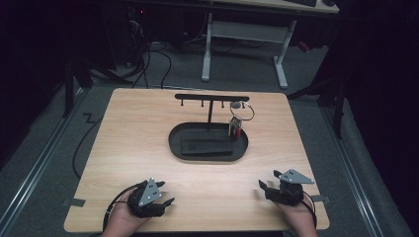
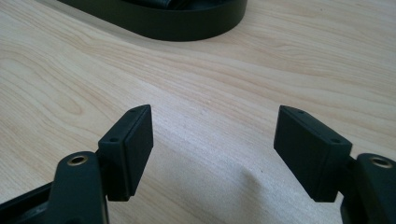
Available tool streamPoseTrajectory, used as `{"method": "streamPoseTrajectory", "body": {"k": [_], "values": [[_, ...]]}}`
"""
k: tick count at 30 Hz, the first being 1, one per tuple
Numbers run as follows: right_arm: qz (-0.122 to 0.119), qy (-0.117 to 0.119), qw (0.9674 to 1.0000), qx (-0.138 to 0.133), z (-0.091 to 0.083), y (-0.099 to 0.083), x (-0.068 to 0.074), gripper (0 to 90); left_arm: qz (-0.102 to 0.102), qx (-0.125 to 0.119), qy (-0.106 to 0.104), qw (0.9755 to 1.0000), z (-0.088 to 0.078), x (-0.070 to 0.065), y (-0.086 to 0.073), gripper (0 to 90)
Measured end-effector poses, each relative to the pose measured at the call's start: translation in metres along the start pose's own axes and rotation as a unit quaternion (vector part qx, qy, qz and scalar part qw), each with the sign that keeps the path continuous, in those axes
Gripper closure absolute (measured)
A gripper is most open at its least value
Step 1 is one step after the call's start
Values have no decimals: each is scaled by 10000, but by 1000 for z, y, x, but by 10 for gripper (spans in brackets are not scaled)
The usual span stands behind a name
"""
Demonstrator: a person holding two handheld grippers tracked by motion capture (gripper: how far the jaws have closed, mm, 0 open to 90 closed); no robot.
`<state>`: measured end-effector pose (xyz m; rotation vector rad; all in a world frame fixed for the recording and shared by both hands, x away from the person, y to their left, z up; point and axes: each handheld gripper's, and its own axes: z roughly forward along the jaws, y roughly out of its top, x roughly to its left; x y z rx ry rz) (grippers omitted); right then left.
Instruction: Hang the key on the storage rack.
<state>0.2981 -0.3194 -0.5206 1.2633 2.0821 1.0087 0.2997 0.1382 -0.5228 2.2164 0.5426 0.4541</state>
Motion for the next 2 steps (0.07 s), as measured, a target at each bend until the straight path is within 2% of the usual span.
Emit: {"method": "streamPoseTrajectory", "body": {"k": [2], "values": [[21,-4,10000,20,0,-1,-1,286,-56,-41,-34,10000,-1,1,0,379]]}}
